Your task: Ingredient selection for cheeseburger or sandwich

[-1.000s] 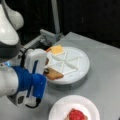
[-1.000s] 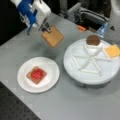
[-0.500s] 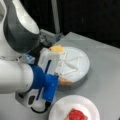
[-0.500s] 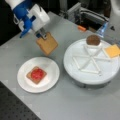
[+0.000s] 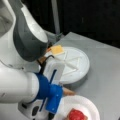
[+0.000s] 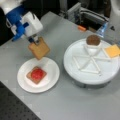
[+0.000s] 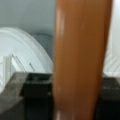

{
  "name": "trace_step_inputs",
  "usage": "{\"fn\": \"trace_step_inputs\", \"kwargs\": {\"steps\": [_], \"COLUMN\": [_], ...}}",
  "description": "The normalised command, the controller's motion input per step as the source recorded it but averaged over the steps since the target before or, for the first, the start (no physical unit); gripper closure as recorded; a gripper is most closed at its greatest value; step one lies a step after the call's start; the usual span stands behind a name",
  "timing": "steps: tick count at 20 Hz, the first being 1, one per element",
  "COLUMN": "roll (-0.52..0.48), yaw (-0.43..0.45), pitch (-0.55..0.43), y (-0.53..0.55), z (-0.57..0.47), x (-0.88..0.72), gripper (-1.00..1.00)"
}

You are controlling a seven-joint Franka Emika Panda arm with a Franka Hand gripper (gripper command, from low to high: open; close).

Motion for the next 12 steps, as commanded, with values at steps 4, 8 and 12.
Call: {"fn": "trace_step_inputs", "kwargs": {"steps": [4, 8, 12], "roll": [-0.042, -0.035, 0.004], "yaw": [0.244, 0.241, 0.244], "pitch": [0.117, 0.069, 0.048], "y": [-0.23, -0.18, -0.15], "z": [-0.14, -0.18, -0.12], "x": [0.55, 0.59, 0.55], "gripper": [1.0, 1.0, 1.0]}}
